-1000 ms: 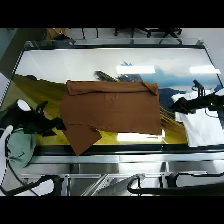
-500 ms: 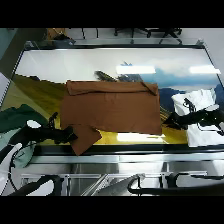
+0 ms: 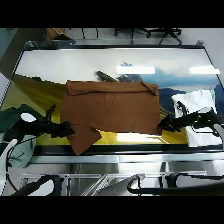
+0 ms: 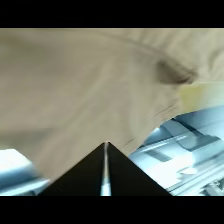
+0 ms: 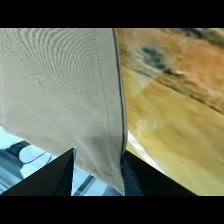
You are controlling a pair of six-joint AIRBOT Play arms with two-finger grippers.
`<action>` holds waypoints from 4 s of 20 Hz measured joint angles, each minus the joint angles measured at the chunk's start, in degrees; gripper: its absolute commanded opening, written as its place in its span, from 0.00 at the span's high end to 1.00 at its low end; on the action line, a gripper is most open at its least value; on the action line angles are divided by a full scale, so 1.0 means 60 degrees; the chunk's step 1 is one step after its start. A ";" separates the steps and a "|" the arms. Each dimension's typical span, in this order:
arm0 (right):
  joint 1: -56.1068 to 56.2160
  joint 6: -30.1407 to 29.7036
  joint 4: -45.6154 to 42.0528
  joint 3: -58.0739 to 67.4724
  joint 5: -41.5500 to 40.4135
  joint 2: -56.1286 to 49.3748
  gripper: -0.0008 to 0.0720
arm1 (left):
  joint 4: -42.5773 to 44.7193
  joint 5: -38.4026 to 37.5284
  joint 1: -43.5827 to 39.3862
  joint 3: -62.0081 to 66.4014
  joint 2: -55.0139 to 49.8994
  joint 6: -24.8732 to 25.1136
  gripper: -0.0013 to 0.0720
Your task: Fold the shirts.
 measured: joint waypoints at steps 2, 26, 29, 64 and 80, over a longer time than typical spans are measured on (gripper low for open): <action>0.0066 0.0000 -0.0007 -0.0015 -0.0058 -0.0011 0.46 | 0.0419 -0.0288 0.0918 -0.0291 0.0667 -0.0160 0.18; 0.0594 -0.0007 0.0295 -0.0047 -0.0138 -0.0047 0.96 | -0.4142 0.2055 0.0390 -0.2095 0.0506 0.2178 0.96; 0.0543 0.0484 -0.0117 -0.0044 0.0189 0.0062 0.96 | -0.2830 0.1239 0.0386 -0.1548 0.1563 0.1122 0.96; 0.0627 -0.1596 0.1789 0.3960 -0.2645 -0.1512 0.28 | -0.1195 0.0674 -0.0936 0.8189 -0.5920 0.0510 0.24; 0.0790 -0.1617 0.2616 0.4237 -0.1563 -0.3136 0.96 | -0.1209 -0.1708 -0.0382 0.8732 -0.4339 -0.0076 0.67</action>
